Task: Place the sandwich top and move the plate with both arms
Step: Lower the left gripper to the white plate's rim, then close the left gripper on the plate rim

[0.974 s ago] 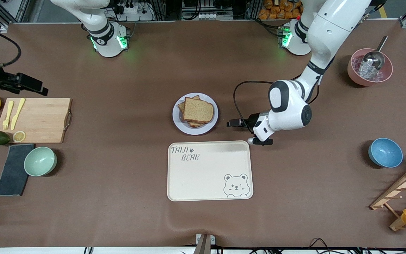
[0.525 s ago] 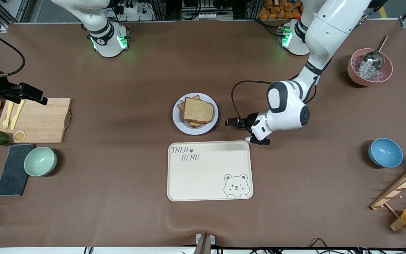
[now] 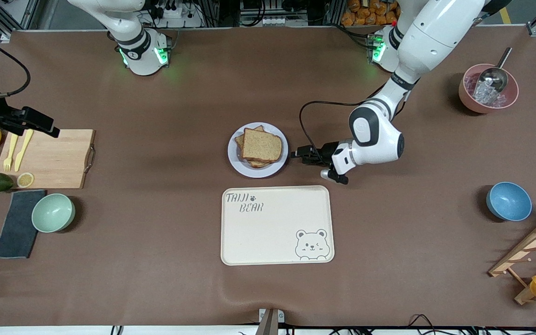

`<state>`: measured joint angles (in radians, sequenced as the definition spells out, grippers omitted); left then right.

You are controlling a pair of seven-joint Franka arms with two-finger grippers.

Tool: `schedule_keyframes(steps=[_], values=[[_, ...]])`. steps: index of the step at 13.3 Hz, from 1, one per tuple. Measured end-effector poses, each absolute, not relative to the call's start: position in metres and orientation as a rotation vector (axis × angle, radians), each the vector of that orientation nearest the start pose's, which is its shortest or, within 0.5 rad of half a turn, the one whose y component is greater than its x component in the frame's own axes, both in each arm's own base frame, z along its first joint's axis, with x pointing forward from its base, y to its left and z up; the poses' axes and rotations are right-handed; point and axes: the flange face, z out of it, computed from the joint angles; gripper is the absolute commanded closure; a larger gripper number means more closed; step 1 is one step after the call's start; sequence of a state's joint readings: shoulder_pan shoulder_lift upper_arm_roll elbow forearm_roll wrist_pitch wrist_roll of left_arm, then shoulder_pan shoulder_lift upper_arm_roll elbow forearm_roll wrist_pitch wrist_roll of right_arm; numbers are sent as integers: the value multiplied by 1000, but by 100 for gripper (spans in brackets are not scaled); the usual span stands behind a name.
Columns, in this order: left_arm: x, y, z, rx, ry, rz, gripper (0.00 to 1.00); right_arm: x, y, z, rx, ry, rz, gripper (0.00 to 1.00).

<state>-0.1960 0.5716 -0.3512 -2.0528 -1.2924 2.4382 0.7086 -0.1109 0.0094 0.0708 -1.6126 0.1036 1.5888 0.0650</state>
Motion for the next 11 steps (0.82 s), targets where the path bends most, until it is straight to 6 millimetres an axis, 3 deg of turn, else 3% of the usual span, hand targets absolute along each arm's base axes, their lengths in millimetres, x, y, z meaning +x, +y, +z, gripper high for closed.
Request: schedule_keyframes(steps=[4,11], values=[[476,-308,144,2159,-109,-84,64,559,-16,608,-3070,167,17,0],[463,-311,130,2048,-150,-47,65,559,-35,622,-3086,212,-51,0]])
